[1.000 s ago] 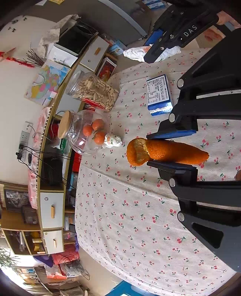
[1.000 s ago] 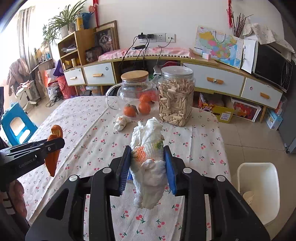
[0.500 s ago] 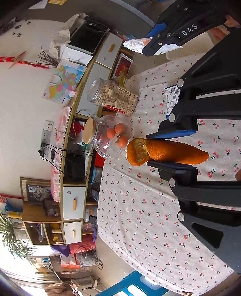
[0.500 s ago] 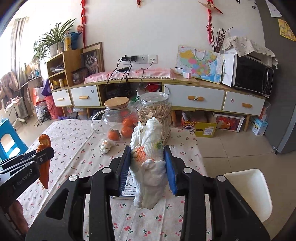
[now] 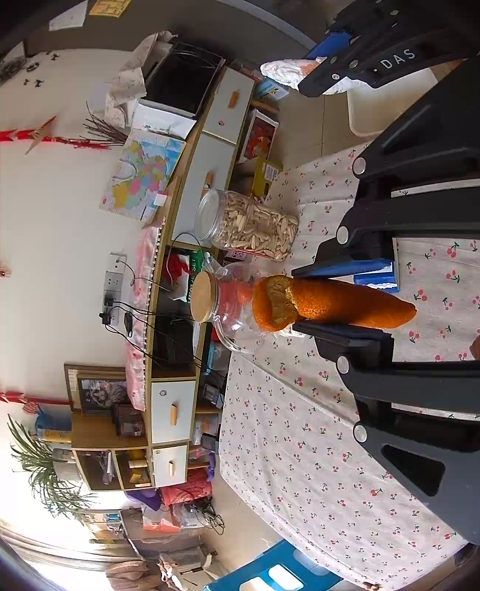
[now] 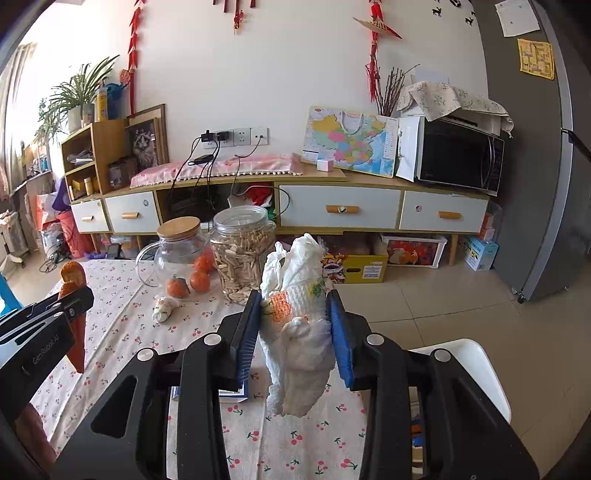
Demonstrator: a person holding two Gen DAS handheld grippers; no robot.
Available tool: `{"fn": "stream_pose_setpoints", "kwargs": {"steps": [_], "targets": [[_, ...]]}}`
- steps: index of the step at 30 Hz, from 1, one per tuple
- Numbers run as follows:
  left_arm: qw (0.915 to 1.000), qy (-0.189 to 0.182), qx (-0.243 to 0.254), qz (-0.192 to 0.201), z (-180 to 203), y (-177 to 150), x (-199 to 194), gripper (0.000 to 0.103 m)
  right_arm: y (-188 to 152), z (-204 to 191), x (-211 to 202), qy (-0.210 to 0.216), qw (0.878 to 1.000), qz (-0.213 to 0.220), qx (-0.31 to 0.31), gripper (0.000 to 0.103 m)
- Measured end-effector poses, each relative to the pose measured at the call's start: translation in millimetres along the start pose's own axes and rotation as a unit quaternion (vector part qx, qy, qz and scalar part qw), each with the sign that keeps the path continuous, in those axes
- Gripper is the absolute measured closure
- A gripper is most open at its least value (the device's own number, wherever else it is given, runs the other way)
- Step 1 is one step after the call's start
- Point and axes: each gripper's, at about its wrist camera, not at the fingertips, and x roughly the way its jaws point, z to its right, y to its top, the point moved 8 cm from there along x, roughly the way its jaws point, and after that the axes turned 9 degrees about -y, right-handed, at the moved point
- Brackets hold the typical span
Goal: Collect trash
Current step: 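Carry tissue and orange peel over the white bin and open both tools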
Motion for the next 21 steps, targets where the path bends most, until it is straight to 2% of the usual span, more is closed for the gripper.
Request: {"fn": "stream_pose_setpoints", "kwargs": {"steps": [12,21], "targets": [[0.9988,-0.032,0.036,-0.009,63,0,13,0.080,-2,75,8,-0.063,0.997,-0.008,0.047,0.069],[0.9949,-0.065,0.074,-0.019,122,-6,24,0.080,-14,162,38,-0.129,0.983,-0.057,0.116,0.067]]}}
